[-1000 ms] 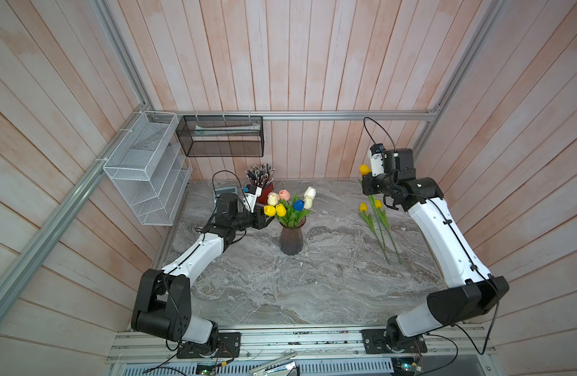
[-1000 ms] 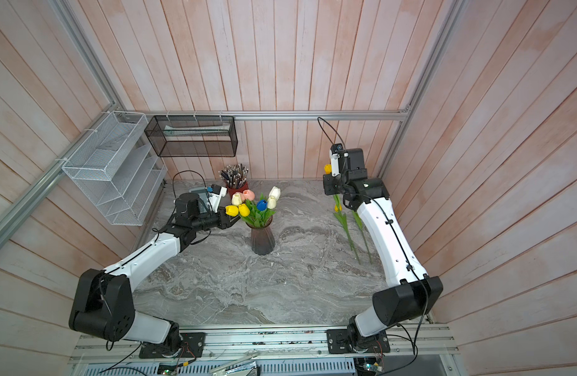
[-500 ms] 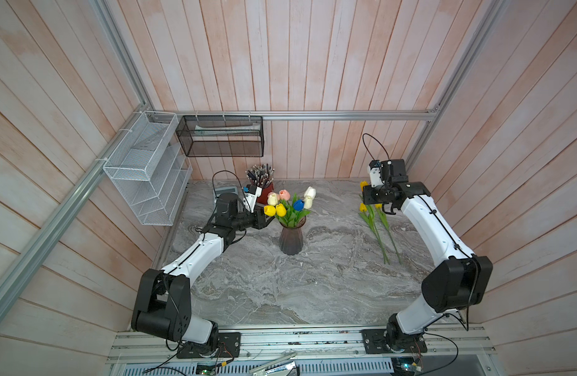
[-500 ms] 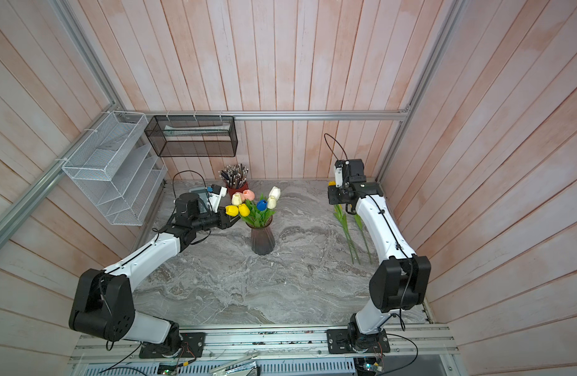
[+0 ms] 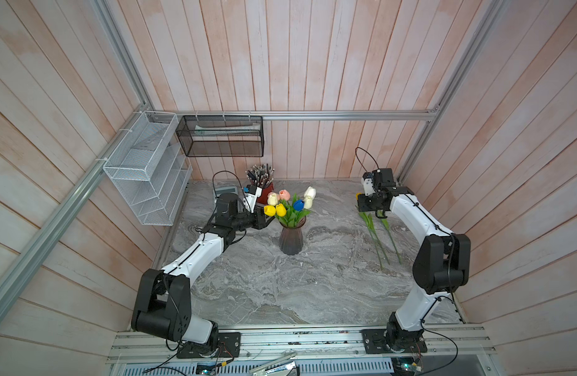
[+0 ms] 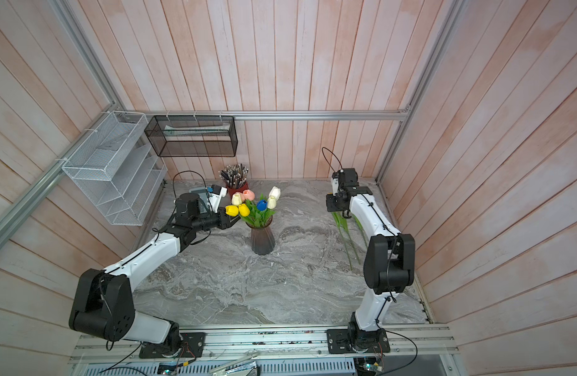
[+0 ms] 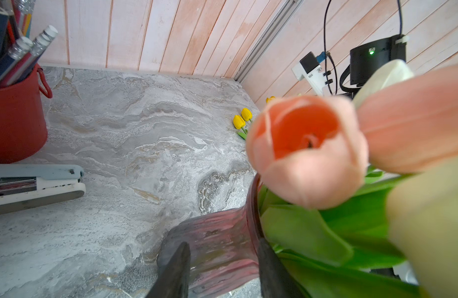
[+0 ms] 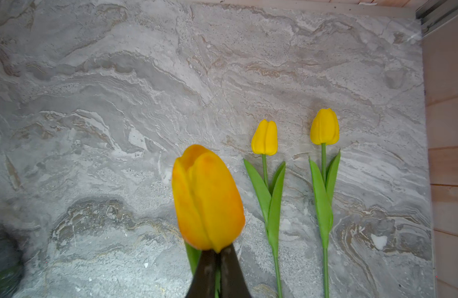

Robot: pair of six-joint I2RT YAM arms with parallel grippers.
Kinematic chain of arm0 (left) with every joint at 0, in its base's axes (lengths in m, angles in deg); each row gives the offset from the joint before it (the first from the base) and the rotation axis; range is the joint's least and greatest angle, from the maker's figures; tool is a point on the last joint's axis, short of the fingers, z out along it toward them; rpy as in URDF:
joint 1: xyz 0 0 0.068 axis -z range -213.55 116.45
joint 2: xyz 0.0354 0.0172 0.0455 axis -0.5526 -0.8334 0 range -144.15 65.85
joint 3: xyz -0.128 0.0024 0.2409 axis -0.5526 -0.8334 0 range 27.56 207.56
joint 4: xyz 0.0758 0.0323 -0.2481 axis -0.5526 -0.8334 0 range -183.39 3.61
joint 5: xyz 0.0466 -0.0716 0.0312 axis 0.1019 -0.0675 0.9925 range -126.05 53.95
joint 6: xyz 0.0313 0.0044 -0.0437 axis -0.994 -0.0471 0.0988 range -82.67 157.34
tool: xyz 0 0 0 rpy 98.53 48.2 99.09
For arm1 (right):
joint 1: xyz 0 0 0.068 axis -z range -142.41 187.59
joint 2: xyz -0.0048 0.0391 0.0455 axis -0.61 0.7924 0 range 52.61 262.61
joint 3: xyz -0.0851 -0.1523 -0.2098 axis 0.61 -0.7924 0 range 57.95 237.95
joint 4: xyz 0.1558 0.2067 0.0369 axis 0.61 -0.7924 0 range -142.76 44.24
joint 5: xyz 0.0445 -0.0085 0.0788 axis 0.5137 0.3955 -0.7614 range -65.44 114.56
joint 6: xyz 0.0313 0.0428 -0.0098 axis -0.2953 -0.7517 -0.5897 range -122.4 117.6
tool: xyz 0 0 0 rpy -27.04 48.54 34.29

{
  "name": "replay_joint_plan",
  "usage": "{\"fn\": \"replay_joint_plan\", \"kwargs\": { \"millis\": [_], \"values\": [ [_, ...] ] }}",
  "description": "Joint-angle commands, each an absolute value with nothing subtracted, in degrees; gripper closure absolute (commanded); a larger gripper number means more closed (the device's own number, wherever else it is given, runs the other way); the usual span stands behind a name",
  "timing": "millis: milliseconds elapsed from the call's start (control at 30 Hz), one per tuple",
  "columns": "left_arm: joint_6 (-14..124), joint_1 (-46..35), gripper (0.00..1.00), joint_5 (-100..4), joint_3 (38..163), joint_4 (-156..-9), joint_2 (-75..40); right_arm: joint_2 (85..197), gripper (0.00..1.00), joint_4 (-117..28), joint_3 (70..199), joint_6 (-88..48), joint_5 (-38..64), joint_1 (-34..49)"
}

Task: Pick out yellow flowers from the vase
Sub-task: Place the flower at the center of the board.

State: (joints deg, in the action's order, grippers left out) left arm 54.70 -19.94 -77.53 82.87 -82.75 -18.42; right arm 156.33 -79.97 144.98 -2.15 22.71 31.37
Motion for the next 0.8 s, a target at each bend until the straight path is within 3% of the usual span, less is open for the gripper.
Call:
{"fn": "replay_joint_plan", "kwargs": {
  "millis": [0, 767],
  "values": [
    [53.84, -20.23, 0.56, -76.75, 84.72, -83.65, -18.64, 158.56, 1.00, -77.25, 144.27, -1.36, 21.61, 31.96],
    [53.66, -20.23, 0.56, -76.43, 84.82, -84.09, -18.57, 170.33, 1.00, -73.37, 147.08, 0.20, 18.93, 33.36]
  ]
}}
